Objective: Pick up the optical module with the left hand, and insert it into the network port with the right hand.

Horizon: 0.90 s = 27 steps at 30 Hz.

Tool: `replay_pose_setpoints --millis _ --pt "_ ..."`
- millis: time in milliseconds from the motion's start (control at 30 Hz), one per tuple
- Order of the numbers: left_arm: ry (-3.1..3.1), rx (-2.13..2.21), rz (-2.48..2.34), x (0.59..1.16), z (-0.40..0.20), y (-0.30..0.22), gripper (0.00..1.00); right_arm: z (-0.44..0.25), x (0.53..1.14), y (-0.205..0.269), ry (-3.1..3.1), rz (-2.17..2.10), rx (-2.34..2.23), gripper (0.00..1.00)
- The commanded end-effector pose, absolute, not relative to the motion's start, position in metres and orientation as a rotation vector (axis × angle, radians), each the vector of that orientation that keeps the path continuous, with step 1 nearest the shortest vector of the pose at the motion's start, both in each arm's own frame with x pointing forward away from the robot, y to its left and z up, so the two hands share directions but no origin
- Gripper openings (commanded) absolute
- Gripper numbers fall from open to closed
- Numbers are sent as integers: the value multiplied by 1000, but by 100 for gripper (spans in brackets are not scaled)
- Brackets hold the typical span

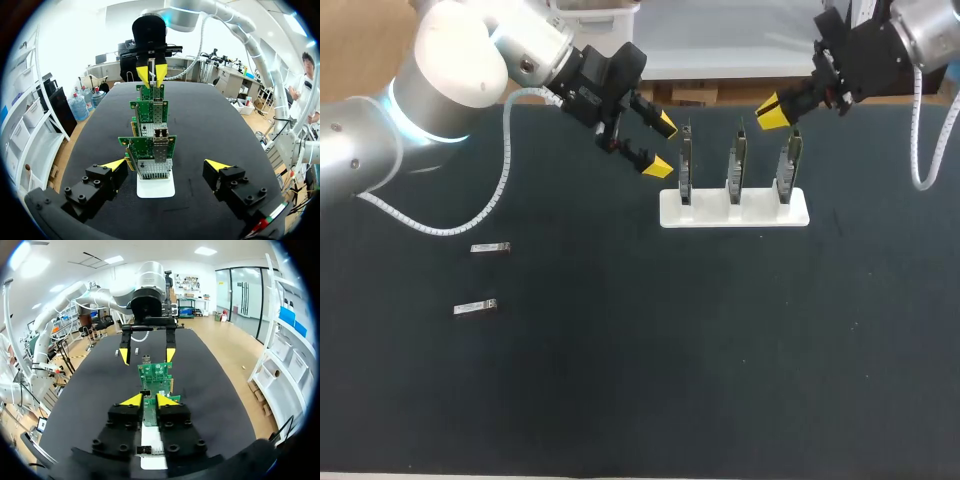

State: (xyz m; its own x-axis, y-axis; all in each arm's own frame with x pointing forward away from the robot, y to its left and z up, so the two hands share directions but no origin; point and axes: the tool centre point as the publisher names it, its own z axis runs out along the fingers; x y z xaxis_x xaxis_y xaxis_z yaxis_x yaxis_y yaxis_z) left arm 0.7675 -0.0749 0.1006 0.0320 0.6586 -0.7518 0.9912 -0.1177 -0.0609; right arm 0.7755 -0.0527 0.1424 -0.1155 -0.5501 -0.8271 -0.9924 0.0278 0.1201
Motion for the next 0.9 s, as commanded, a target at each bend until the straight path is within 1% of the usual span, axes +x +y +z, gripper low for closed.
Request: replay_pose_setpoints --millis 33,700,900 --pt "1672 1832 -893 770 101 -76 100 142 774 -52 1727 969 -1571 100" --pt "1672 1837 -885 770 101 -75 100 142 774 -52 1727 969 -1571 100" --pt "1687 1878 -805 767 106 -65 100 142 774 -52 1727 969 -1571 100"
